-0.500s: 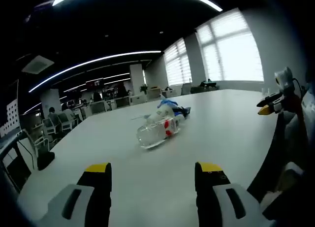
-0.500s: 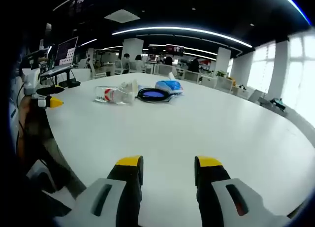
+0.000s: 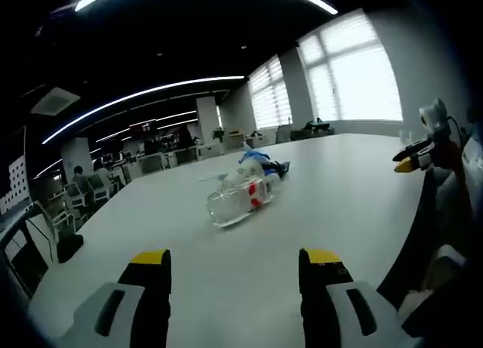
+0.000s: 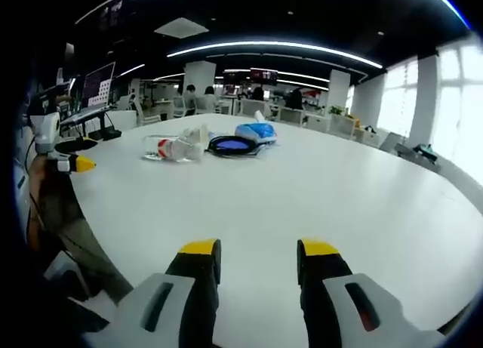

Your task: Arrange the tabletop items into an orderly group along one side of the table until the central work area is clear of visible clutter.

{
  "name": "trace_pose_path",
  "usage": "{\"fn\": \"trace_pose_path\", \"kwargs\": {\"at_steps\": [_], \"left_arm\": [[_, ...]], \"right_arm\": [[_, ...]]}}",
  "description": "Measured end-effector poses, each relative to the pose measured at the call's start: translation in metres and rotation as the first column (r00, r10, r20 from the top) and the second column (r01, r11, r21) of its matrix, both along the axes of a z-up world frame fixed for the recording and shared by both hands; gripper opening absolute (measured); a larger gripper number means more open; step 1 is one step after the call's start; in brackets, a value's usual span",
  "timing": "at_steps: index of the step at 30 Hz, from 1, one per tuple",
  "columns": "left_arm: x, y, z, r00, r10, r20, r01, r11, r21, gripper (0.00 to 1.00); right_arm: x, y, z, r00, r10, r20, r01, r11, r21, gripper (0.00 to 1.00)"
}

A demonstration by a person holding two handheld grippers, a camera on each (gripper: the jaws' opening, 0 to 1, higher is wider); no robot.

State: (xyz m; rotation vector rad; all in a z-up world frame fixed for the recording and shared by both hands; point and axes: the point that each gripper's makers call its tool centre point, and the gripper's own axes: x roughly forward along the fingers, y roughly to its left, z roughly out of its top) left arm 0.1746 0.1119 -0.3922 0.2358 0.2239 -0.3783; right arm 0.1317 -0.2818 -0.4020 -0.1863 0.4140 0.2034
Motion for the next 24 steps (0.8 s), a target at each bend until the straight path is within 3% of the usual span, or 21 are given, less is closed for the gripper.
{"fn": "trace_pose_path", "kwargs": {"at_steps": [24], "left_arm": [[-0.0016, 0.0001, 0.0004, 1.0, -0.004, -0.001, 0.004, 1.0, -0.007, 0.68]], "right_arm": [[0.0006, 0.0041, -0.0012, 1.0, 0.018, -0.009, -0.018, 1.0, -0.005, 0.39]]}}
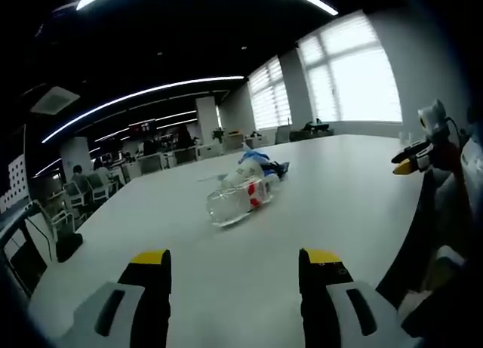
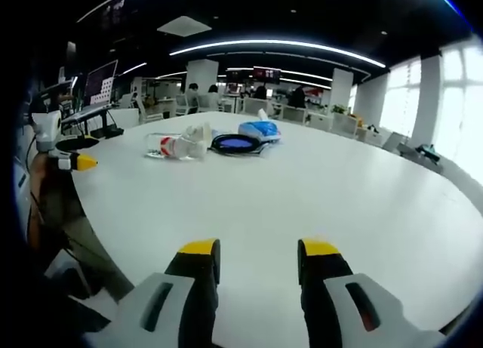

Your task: Arrange the tabletop items into an orderly group along one side of the table until the central work area is clear of visible clutter.

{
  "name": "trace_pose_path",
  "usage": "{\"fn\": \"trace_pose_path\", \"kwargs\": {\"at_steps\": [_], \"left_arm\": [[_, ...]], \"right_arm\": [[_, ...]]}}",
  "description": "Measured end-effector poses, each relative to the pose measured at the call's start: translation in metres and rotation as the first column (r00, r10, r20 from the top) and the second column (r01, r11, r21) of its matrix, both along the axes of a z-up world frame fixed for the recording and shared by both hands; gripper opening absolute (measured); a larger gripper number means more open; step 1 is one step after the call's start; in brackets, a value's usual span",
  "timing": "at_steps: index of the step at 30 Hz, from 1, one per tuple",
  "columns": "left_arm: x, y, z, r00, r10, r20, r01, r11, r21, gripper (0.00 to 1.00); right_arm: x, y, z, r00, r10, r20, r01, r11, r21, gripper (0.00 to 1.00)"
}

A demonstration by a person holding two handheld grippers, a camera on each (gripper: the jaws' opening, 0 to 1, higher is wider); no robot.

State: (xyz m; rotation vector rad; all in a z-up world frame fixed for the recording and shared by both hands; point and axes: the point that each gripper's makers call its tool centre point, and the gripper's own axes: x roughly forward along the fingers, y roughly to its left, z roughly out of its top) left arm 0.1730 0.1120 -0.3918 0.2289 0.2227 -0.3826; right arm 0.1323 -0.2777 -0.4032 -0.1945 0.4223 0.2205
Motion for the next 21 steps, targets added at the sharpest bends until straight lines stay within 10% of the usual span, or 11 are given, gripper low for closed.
{"fn": "trace_pose_path", "kwargs": {"at_steps": [21], "left_arm": [[0.0, -0.0023, -0.0024, 1.0, -0.002, -0.013, 0.002, 1.0, 0.014, 0.68]], "right_arm": [[-0.0018, 0.0024, -0.0052, 1.0, 0.02, -0.019, -0.021, 0.999, -0.034, 0.37]]}}
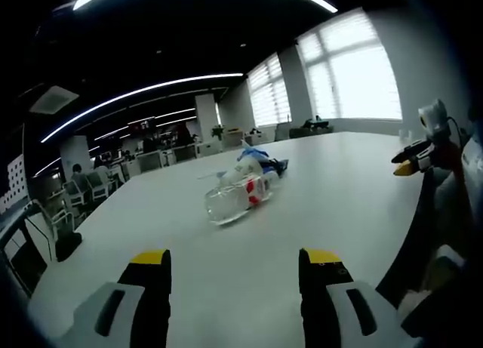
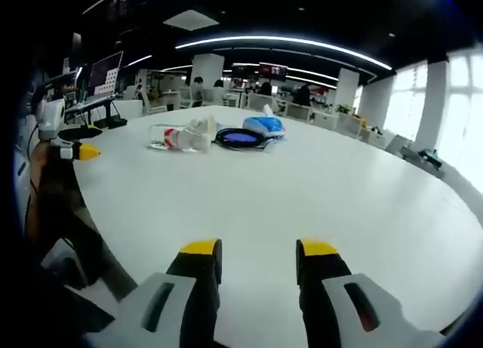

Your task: Arrange the tabletop items into an orderly group along one side of the table until the central work area is clear of visible clutter.

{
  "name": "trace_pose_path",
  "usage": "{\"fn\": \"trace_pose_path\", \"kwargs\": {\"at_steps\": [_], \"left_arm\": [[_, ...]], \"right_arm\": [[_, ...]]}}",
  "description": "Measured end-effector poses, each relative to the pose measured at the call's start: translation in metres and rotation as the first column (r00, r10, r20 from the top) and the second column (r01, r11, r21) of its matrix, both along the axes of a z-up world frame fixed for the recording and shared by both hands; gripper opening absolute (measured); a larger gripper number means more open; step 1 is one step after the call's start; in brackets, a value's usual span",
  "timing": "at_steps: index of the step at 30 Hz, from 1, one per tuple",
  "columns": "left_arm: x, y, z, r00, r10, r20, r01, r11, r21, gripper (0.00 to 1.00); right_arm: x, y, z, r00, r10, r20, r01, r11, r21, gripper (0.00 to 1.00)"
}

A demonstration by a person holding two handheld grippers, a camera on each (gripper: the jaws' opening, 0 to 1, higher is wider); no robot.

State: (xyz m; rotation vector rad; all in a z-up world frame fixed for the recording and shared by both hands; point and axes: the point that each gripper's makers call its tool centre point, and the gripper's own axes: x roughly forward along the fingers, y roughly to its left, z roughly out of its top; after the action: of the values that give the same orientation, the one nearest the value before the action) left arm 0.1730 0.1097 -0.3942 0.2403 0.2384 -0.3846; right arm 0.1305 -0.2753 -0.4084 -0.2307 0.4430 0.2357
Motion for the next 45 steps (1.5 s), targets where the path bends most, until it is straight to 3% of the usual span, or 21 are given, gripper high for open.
{"fn": "trace_pose_path", "kwargs": {"at_steps": [17, 45], "left_arm": [[0.003, -0.005, -0.005, 1.0, -0.002, -0.021, 0.002, 1.0, 0.016, 0.68], [0.023, -0.033, 0.015, 0.997, -0.072, 0.019, 0.071, 0.996, 0.051, 0.68]], "right_arm": [[0.001, -0.003, -0.002, 1.0, -0.014, -0.009, 0.014, 1.0, 0.005, 0.38], [0.003, 0.001, -0.004, 1.0, 0.009, -0.021, -0.009, 1.0, -0.011, 0.37]]}}
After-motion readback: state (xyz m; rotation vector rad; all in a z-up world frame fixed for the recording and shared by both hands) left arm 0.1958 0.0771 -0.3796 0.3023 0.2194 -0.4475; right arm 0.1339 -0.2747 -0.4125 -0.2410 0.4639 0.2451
